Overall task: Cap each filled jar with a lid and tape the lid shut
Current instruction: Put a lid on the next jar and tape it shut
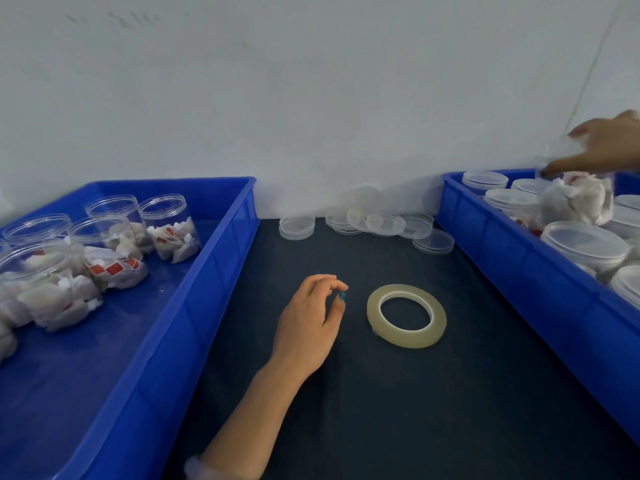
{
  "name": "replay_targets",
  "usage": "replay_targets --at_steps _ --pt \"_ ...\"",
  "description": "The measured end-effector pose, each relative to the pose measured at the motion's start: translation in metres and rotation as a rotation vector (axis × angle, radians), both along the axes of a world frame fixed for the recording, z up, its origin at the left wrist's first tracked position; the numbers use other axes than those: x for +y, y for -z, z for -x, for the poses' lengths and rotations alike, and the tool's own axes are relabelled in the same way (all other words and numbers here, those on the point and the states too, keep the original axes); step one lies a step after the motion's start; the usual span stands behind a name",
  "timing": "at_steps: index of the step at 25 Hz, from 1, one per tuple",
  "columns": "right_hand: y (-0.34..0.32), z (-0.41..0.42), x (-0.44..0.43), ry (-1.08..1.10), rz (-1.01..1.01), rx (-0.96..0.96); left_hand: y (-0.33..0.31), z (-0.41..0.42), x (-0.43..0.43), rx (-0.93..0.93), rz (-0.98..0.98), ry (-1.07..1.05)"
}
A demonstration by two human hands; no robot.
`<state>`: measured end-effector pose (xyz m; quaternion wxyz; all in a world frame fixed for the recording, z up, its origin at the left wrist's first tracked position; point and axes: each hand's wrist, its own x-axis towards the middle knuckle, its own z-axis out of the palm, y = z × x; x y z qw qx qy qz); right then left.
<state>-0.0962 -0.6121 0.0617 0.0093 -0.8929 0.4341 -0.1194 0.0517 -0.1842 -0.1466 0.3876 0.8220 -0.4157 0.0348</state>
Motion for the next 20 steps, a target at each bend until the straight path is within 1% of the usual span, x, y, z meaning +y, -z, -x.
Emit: replay_targets --at_steps 1,2,3,4,7,9,10,12,15,17,18,19,20 --pt "0.012 0.015 0.015 0.029 -0.088 -0.041 0.000 -0.001 0.000 -0.009 -0.006 0.002" --pt "0.006 0.017 0.020 0.084 -0.080 -0.136 0.001 -0.001 0.000 -0.017 -0.012 0.003" --pt "0.003 0.027 0.016 0.077 -0.183 -0.058 0.001 -0.002 0.000 -0.021 -0.012 0.005" --pt "0.016 0.033 0.007 0.073 -0.124 0.005 0.001 -0.002 0.000 -0.019 -0.013 0.008" --pt "0.043 0.031 -0.012 0.059 -0.252 -0.034 0.003 -0.002 0.001 -0.013 -0.022 0.011" --pt "0.075 0.030 -0.013 0.051 -0.286 -0.022 0.003 -0.003 0.002 -0.011 -0.024 0.012" --pt "0.083 0.026 -0.015 0.052 -0.248 -0.034 0.003 -0.003 0.002 -0.010 -0.032 0.015" --pt "0.095 0.022 -0.025 0.119 -0.245 0.007 0.004 -0.003 0.001 -0.016 -0.052 0.021" --pt "0.100 0.010 -0.004 0.198 -0.287 0.137 -0.001 0.001 0.003 -0.038 -0.103 0.013" --pt "0.097 0.000 0.018 0.258 -0.167 0.251 -0.008 0.010 0.008 -0.042 -0.137 0.015" --pt "0.090 -0.006 0.038 0.253 -0.083 0.271 -0.015 0.016 0.014 -0.070 -0.162 0.018" --pt "0.082 -0.011 0.062 0.239 0.033 0.273 -0.022 0.024 0.021 -0.128 -0.188 0.029" --pt "0.075 -0.020 0.091 0.165 0.152 0.227 -0.030 0.034 0.031 -0.190 -0.218 0.045"
